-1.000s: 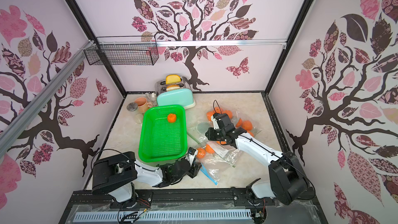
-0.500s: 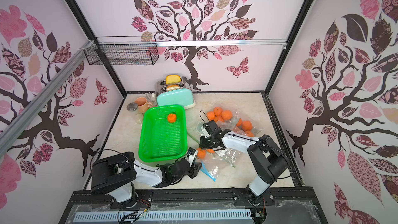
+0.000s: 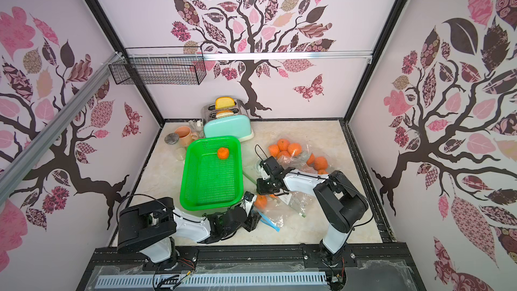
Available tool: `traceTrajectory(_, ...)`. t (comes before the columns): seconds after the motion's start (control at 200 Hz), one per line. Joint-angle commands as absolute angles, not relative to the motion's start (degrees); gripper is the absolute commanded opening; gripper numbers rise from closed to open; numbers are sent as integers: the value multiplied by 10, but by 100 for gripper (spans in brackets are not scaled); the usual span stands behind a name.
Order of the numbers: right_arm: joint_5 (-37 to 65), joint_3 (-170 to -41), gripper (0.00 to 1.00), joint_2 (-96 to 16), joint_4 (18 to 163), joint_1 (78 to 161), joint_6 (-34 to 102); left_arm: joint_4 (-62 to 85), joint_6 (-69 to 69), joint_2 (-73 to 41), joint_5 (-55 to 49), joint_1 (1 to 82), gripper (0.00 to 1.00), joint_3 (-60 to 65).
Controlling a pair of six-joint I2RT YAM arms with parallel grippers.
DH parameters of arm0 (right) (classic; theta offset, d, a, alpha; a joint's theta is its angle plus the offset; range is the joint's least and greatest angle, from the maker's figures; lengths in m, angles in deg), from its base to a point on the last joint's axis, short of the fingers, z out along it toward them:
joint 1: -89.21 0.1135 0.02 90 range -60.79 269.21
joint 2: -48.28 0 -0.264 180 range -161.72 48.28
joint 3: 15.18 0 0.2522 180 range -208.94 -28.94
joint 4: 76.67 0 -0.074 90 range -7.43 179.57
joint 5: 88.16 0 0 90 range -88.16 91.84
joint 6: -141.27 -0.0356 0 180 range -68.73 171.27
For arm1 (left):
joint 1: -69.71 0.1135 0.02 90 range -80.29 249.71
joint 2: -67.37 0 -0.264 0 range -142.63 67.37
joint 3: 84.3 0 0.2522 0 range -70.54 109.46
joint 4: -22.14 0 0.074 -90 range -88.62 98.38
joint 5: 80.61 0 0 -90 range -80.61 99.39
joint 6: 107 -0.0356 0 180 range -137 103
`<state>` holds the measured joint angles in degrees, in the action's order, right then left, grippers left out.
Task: Open the zip-top bag and take out the orange
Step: Pick up the orange from the zipper food storage bag.
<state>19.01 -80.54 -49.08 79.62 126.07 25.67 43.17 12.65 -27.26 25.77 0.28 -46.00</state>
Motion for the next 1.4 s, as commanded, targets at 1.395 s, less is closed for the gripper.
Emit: traceTrajectory(1.395,187,-767,26,-479,772,1227,217,355,125,-333,262,23,66,-334)
